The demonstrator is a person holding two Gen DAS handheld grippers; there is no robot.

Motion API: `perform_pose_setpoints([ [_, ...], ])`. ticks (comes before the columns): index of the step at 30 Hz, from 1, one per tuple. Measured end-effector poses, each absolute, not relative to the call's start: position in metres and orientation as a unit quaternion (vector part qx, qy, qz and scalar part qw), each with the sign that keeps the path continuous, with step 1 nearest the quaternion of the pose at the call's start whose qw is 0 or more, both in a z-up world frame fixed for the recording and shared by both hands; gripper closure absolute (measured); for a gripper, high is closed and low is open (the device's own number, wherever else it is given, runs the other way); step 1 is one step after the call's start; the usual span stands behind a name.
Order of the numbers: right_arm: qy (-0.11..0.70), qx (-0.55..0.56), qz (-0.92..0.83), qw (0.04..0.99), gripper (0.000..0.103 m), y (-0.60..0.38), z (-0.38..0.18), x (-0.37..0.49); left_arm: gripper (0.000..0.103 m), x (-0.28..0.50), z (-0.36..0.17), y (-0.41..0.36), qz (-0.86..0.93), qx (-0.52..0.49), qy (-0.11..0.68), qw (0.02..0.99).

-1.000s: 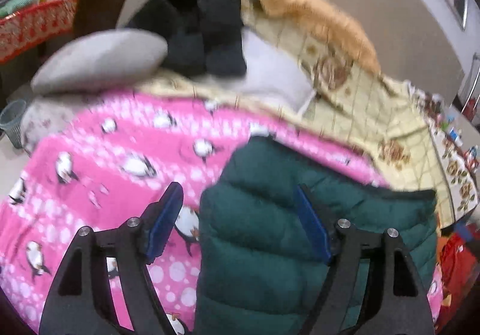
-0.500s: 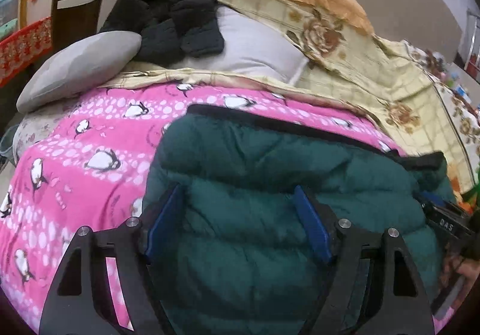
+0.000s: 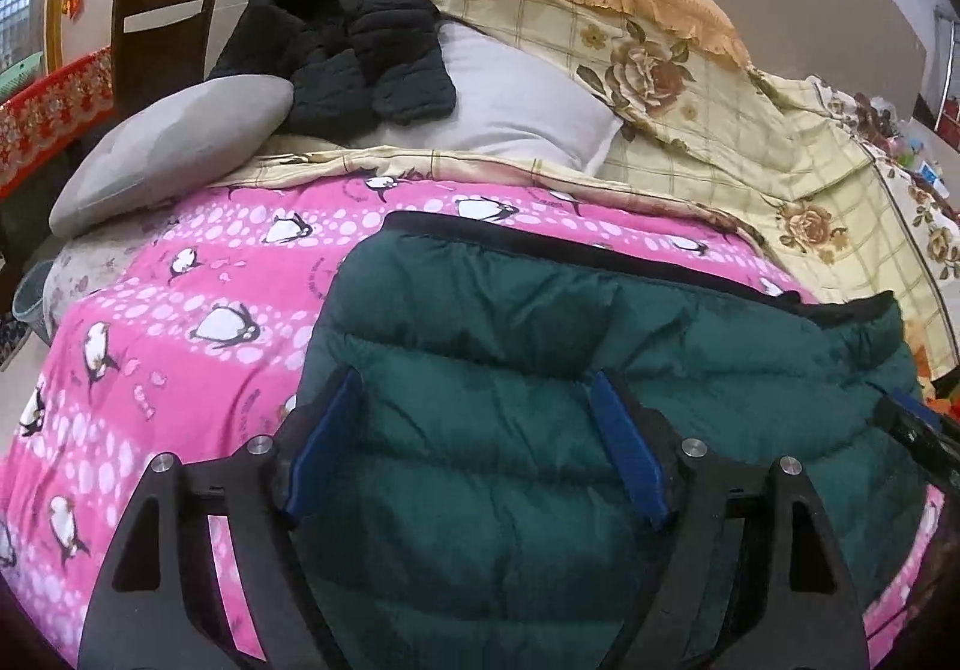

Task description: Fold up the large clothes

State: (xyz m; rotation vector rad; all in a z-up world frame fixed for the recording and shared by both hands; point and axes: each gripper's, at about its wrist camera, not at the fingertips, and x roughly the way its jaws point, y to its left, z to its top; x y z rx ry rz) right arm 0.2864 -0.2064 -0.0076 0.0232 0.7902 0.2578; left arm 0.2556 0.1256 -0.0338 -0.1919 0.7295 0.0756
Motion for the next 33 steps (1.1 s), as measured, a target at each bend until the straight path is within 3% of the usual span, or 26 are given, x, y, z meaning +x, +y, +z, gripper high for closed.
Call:
perform_pose_setpoints([
  [8,0.396,-0.022,0.158,0.904,0.041,-0.198,-0.003,0.23,0.024,0.214,-0.018,0.098,0.001,-0.082,0.343,0.936],
  [21,0.426,0.001,0.133,0.895,0.036,-0.202,-0.052,0.271,0.021,0.233,-0.052,0.073,0.023,-0.035,0.362,0.931],
  [28,0.424,0.013,0.145,0.894,0.035,-0.207,-0.04,0.259,0.019,0.232,-0.054,0.073,0.027,-0.024,0.374,0.927],
  [33,0.408,0.027,0.156,0.899,0.018,-0.227,-0.023,0.227,0.018,0.227,-0.056,0.079,0.015,-0.039,0.387,0.921],
])
